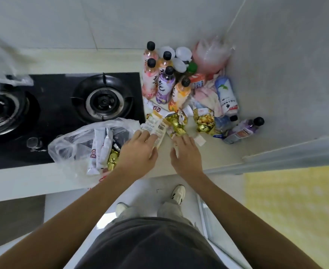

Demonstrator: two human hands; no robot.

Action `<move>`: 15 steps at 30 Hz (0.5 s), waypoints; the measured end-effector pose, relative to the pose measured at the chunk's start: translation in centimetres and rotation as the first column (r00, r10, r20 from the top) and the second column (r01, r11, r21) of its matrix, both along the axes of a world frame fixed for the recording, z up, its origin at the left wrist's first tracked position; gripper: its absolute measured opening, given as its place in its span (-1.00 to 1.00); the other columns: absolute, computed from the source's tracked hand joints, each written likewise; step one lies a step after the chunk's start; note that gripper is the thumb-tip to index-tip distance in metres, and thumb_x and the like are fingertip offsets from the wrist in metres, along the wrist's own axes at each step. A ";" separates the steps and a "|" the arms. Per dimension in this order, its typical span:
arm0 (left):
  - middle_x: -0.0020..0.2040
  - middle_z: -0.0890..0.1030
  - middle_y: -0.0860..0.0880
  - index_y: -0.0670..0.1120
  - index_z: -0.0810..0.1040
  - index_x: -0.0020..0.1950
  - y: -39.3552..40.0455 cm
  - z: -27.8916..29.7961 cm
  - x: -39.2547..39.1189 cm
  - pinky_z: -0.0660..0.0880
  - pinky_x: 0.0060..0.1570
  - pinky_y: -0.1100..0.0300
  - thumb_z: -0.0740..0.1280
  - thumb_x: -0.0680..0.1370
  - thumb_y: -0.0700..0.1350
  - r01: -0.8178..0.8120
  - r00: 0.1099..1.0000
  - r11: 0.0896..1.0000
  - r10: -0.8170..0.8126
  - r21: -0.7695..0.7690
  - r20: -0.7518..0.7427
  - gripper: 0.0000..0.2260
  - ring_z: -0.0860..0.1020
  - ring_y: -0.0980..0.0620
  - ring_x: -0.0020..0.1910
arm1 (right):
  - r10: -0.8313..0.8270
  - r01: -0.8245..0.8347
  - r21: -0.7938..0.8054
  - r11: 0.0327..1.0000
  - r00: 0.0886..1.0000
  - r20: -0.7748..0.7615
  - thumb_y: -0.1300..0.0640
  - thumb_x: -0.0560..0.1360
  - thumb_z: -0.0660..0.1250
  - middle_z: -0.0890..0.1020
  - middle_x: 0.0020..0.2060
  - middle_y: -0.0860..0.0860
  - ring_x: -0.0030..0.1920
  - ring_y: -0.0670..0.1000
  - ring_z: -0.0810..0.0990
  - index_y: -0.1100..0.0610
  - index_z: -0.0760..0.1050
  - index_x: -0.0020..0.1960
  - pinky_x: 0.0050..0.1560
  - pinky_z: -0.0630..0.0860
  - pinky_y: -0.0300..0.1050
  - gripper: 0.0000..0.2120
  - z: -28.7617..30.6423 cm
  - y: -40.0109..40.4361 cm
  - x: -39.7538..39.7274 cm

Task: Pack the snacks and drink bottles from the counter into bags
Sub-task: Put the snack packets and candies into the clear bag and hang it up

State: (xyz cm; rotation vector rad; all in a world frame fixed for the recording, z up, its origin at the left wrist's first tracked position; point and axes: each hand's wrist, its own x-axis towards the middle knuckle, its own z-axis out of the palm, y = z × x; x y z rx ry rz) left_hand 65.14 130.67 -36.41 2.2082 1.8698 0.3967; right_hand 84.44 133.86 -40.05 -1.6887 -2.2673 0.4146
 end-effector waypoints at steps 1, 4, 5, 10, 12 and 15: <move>0.10 0.55 -0.08 -0.10 0.52 0.27 1.1 -0.2 1.5 0.56 -0.18 -0.02 0.30 0.55 -0.06 0.027 1.000 0.999 -0.027 -0.019 -0.009 -0.69 0.50 -0.14 0.12 | -0.003 0.004 -0.033 0.999 0.999 0.053 0.19 0.50 0.36 0.52 0.09 0.06 0.12 0.12 0.50 0.11 0.49 0.15 0.04 0.56 0.04 -0.77 -0.4 0.9 1.5; 0.21 0.52 -0.10 -0.10 0.45 0.38 4.3 -1.2 5.8 0.54 -0.13 -0.02 0.26 0.60 -0.03 0.033 0.999 0.988 -0.031 -0.148 0.010 -0.64 0.48 -0.15 0.21 | -0.006 0.031 -0.144 0.989 0.986 0.168 0.16 0.53 0.36 0.50 0.23 0.10 0.21 0.17 0.50 0.10 0.46 0.28 0.10 0.58 0.09 -0.67 -1.8 3.5 5.1; 0.24 0.50 -0.11 -0.09 0.43 0.40 5.3 -1.7 7.0 0.53 -0.13 -0.02 0.25 0.61 -0.02 0.013 1.000 0.981 -0.010 -0.195 0.012 -0.63 0.47 -0.14 0.24 | -0.006 0.040 -0.174 0.984 0.981 0.193 0.15 0.54 0.36 0.48 0.28 0.12 0.25 0.19 0.48 0.11 0.44 0.33 0.13 0.59 0.09 -0.63 -2.2 4.4 6.1; 0.27 0.47 -0.14 -0.06 0.29 0.46 10.2 -4.6 10.8 0.50 -0.09 -0.07 0.27 0.61 0.03 -0.145 0.988 0.911 0.152 -0.386 -0.014 -0.55 0.45 -0.20 0.28 | 0.012 0.014 -0.120 0.993 0.976 0.219 0.14 0.47 0.42 0.46 0.28 0.15 0.28 0.20 0.44 0.15 0.39 0.38 0.18 0.56 0.10 -0.50 -3.4 9.2 8.7; 0.27 0.47 -0.15 -0.08 0.28 0.42 11.9 -5.6 11.5 0.49 -0.06 -0.11 0.28 0.60 0.01 -0.244 0.960 0.871 0.278 -0.426 0.018 -0.57 0.47 -0.22 0.26 | 0.013 0.000 -0.059 0.998 0.977 0.211 0.17 0.43 0.42 0.47 0.28 0.16 0.31 0.22 0.43 0.14 0.42 0.35 0.25 0.52 0.11 -0.50 -3.3 11.1 9.1; 0.24 0.46 -0.17 -0.11 0.30 0.34 13.8 -6.4 11.9 0.45 -0.03 -0.12 0.29 0.60 0.11 -0.400 0.887 0.808 0.460 -0.433 0.040 -0.57 0.44 -0.22 0.24 | -0.023 0.034 -0.055 0.998 0.979 0.201 0.15 0.45 0.39 0.48 0.33 0.18 0.37 0.25 0.43 0.13 0.42 0.40 0.22 0.50 0.14 -0.48 -3.5 13.8 9.4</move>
